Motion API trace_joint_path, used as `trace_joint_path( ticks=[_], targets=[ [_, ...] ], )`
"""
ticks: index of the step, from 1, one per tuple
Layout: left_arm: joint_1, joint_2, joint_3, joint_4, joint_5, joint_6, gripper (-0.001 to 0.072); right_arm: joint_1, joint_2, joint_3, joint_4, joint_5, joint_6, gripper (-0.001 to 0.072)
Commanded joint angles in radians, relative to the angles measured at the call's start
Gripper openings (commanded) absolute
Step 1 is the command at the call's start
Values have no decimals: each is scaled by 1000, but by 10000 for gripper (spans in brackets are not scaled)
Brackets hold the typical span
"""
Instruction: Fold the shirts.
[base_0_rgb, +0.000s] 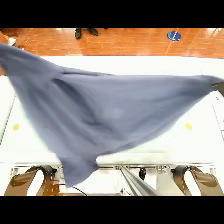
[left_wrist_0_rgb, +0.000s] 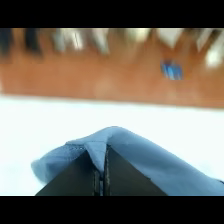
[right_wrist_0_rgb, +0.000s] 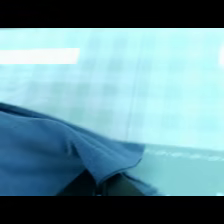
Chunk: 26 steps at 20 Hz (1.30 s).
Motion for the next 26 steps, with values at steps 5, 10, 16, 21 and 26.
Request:
trace_joint_path(
  ticks=[5, 10, 16, 21, 26],
  targets=[
    [-209, -509, -82, -32, 473, -6, 16, 1, -486, -196, 239, -396, -210, 23],
    [-241, -718, 16, -124, 487, -6, 16, 2, -960, 102, 387, -353, -252, 23],
    [-190, -722, 41, -130, 260, -5, 508, -14, -1161, 320, 495, -311, -174, 410],
    [95, -665, 74, -4, -283, -5, 507, -191, -1034, 368, 415, -98, -206, 404],
    [299, -495, -269, 24, -352, -5, 507, -341, -730, 55, 75, -87, -188, 405]
  ],
)
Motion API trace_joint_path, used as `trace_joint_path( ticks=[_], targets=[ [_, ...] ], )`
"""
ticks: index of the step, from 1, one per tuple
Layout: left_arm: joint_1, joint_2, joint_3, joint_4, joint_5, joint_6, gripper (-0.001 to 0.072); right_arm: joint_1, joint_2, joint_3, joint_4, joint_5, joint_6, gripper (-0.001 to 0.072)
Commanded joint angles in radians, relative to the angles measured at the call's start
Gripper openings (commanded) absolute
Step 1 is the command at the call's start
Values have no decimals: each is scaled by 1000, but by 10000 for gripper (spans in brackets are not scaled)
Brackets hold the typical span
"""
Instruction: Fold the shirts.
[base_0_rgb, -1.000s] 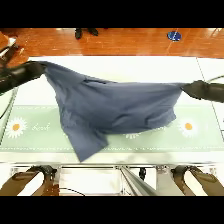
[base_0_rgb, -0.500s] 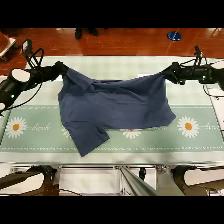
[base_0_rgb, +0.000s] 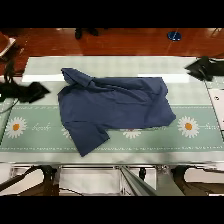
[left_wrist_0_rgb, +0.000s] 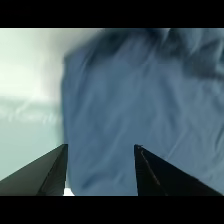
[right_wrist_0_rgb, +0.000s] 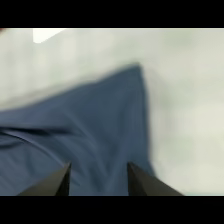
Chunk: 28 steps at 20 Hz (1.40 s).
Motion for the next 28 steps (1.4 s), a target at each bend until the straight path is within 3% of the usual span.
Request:
trace_joint_path(
  ticks=[1, 4, 7, 13, 18, 19, 20, 21, 24, 28],
  targets=[
    [130, 103, -243, 21, -55, 0, 508, -109, 222, -289, -166, -36, 26, 405],
    [172, 121, -398, -45, -12, 41, 507, -151, 410, -622, -95, -134, 35, 405],
    [159, 116, -460, -133, -2, 100, 508, -150, 514, -802, -6, -156, 20, 404],
    [80, 44, -473, -206, 53, 152, 507, -146, 535, -859, 28, -144, 7, 404],
    [-84, -14, -472, -323, 249, 173, 504, -146, 535, -859, 28, -127, 4, 404],
    [-119, -22, -472, -323, 278, 173, 437, -146, 535, -859, 25, -127, 4, 405],
    [-137, -24, -472, -323, 288, 174, 186, -146, 535, -859, 16, -127, 4, 404],
    [-143, -23, -472, -323, 287, 177, 24, -146, 534, -859, -8, -130, 5, 404],
    [-139, -23, -472, -322, 286, 177, 16, -146, 503, -859, -106, -130, 57, 404],
    [-140, -23, -472, -322, 283, 177, 16, -146, 374, -859, -83, -151, 62, 404]
  ],
)
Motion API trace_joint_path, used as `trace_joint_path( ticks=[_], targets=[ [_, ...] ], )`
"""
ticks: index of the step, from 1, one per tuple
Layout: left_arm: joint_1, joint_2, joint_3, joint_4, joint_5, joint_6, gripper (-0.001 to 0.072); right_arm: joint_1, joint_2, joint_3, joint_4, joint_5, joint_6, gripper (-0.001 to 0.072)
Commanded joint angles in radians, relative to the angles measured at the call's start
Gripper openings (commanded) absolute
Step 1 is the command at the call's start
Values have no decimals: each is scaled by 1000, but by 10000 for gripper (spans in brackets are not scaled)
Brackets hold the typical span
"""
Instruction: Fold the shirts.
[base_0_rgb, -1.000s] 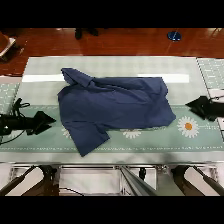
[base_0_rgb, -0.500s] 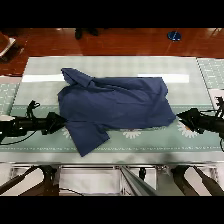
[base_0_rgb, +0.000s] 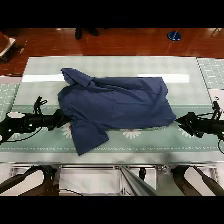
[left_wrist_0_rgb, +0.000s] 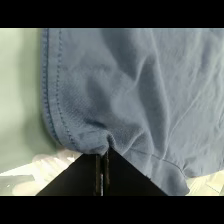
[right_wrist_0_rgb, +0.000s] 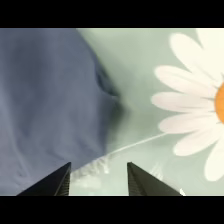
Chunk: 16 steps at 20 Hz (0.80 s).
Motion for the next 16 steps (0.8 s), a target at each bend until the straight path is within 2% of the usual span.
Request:
trace_joint_path(
  ticks=[1, 4, 8, 9, 10, 11, 13, 16],
  targets=[
    [-6, -2, -1, 3, 16, 2, 16, 0, -110, 1, 8, -23, 2, 404],
    [-6, -2, -1, 3, 17, 2, 16, 19, -220, 27, 130, -54, -70, 404],
    [-6, -2, -1, 3, 17, 2, 16, 164, -336, 122, 153, -111, -48, 401],
    [-6, -2, -1, 3, 17, 2, 16, 199, -357, 153, 153, -116, -33, 294],
    [-6, -1, 1, 0, 16, 2, 16, 224, -367, 182, 154, -111, -34, 135],
    [-5, 1, 11, -8, 11, 2, 16, 249, -366, 221, 152, -102, -55, 24],
    [-5, 17, 75, -48, -18, 2, 16, 276, -366, 354, 146, -21, -56, 23],
    [-5, 102, 280, -221, -43, 23, 16, 276, -336, 689, 145, 135, -21, 23]
  ],
)
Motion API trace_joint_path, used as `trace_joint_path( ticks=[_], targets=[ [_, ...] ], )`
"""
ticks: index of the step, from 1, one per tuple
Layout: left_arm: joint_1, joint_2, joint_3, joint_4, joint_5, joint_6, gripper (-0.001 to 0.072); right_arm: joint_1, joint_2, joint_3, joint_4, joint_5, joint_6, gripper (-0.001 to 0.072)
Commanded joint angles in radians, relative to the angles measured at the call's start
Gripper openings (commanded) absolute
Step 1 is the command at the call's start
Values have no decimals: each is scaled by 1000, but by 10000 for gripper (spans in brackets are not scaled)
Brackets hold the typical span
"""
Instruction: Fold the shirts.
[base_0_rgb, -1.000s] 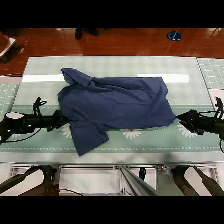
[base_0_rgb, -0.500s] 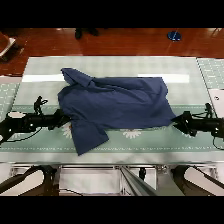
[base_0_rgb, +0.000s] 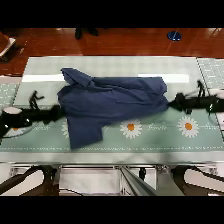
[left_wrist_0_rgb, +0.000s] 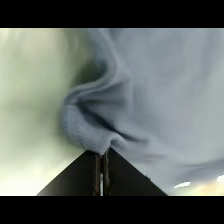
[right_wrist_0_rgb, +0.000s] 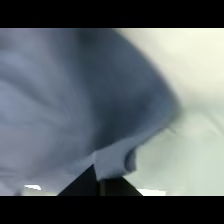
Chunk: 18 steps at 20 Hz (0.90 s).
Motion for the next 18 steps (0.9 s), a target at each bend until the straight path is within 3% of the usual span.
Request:
trace_joint_path(
  ticks=[1, 4, 7, 11, 18],
  targets=[
    [1, 96, 238, -222, -52, 41, 16, 21, 39, 369, -3, 131, 50, 23],
    [1, 196, 576, -259, -4, 56, 16, 21, 113, 769, -79, 132, 111, 23],
    [1, 267, 858, -175, 34, 55, 16, 20, 216, 1012, -193, 145, 160, 23],
    [1, 393, 1053, 96, 34, -35, 15, 21, 428, 1052, -280, 162, 166, 23],
    [1, 674, 1065, 641, -23, -215, 16, 21, 665, 1052, -365, 270, 204, 23]
  ],
)
